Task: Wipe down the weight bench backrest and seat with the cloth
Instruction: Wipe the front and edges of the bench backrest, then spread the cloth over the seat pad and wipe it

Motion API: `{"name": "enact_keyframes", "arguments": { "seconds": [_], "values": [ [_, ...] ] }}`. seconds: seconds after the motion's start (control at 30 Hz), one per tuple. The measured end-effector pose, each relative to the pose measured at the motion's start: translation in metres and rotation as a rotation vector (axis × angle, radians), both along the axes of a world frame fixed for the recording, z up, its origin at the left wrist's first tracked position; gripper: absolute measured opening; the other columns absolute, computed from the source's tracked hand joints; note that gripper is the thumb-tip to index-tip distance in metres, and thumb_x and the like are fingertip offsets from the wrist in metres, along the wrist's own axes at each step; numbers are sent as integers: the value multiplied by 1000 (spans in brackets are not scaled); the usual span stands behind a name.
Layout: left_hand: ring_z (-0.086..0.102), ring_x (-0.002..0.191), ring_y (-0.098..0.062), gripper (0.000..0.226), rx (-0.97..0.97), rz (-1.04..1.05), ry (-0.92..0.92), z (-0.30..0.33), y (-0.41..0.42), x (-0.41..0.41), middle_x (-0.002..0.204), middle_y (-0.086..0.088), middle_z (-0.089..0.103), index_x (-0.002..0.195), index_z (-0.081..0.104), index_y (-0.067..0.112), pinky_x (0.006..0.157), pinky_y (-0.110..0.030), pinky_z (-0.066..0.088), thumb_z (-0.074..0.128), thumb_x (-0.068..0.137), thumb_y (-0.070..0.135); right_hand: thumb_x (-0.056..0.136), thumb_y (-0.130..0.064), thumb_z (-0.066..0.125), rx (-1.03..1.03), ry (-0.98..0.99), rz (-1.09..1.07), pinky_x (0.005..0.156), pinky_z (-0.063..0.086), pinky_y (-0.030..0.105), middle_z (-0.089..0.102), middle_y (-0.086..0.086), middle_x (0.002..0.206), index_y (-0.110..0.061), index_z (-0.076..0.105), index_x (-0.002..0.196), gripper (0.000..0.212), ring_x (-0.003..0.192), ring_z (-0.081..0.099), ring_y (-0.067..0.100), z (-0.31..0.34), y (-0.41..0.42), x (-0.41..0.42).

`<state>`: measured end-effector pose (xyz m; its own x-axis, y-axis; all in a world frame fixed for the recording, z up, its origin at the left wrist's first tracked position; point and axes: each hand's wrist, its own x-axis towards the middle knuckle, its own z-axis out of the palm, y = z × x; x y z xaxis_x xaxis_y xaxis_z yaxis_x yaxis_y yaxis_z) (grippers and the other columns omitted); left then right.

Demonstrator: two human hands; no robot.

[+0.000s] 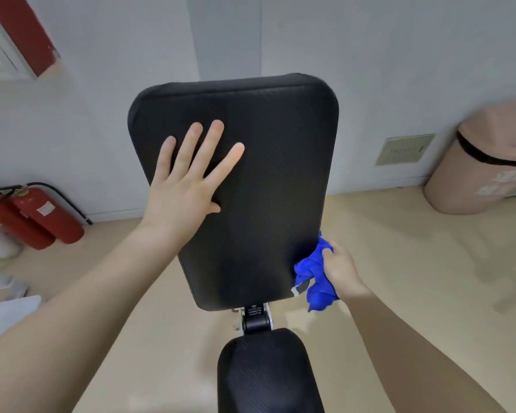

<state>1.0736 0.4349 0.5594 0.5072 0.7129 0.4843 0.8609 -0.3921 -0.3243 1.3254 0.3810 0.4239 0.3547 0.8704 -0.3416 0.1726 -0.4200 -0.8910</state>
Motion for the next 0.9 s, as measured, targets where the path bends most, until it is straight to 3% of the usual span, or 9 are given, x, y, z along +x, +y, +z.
{"name": "enact_keyframes", "arguments": {
  "seconds": [0.13, 0.27, 0.37, 0.47, 0.53, 0.6, 0.7, 0.83, 0.9],
  "values": [
    [1, 143, -38, 110, -53, 75, -9, 3, -10, 9, 157, -16, 2, 148, 9, 22, 112, -50, -2, 81, 66, 13, 88, -1, 32, -159, 276, 48, 55, 45, 25, 63, 8, 75, -7, 60, 101, 31, 59, 60, 23, 1, -36, 28],
    [-1, 145, -35, 100, -173, 133, -52, -22, -43, 38, 156, -19, -5, 147, 5, 15, 115, -49, 7, 74, 75, 13, 83, -2, 41, -191, 250, 306, 75, 46, 30, 68, 4, 101, -12, 69, 99, 34, 82, 63, 22, 13, -82, 18],
    [-11, 145, -27, 101, -685, -100, -63, -59, -82, 54, 158, -11, -10, 149, 3, 17, 116, -44, -1, 70, 77, 42, 70, -9, 44, -83, 283, 479, 92, 42, 26, 52, -10, 129, -16, 72, 91, 35, 113, 55, 14, 28, -108, -3],
    [14, 143, -17, 90, -1341, -345, -215, -84, -124, 48, 148, 8, 34, 145, 20, 34, 116, -37, 10, 73, 72, 43, 70, -9, 44, -1, 332, 490, 93, 43, 30, 60, 1, 119, -13, 68, 98, 37, 110, 57, 18, 36, -128, -21],
    [48, 120, -10, 58, -1509, -346, -380, -106, -141, 35, 114, 17, 58, 121, 43, 48, 106, -29, 35, 73, 73, 35, 81, -5, 43, -19, 349, 473, 84, 48, 28, 67, 6, 103, -15, 66, 99, 32, 97, 62, 21, 30, -139, -30],
    [62, 95, -19, 29, -1569, -276, -435, -126, -154, 18, 98, 3, 65, 100, 58, 29, 89, -36, 49, 67, 74, 35, 88, 0, 39, -74, 362, 480, 72, 49, 23, 66, 7, 94, -14, 62, 99, 30, 86, 62, 19, 18, -154, -39],
    [58, 75, -17, 39, -1782, -215, -536, -148, -166, -8, 81, -2, 62, 89, 61, 10, 75, -36, 47, 62, 70, 44, 79, -7, 45, -142, 489, 482, 62, 49, 20, 65, 3, 86, -10, 60, 99, 25, 77, 61, 14, 5, -174, -43],
    [58, 84, -19, 16, -1544, -142, -545, -186, -169, -19, 87, 1, 61, 92, 54, 19, 75, -30, 45, 61, 81, 28, 86, 2, 39, -231, 202, 350, 65, 44, 21, 61, 0, 93, -14, 56, 108, 32, 80, 57, 14, -30, -175, -42],
    [52, 108, -27, 50, -1257, -94, -458, -217, -174, -21, 118, -5, 55, 130, 39, 24, 91, -35, 43, 55, 83, 20, 85, 2, 41, -206, -265, 195, 79, 42, 24, 57, 3, 106, -13, 51, 121, 40, 96, 55, 19, -68, -171, -43]
  ]
}}
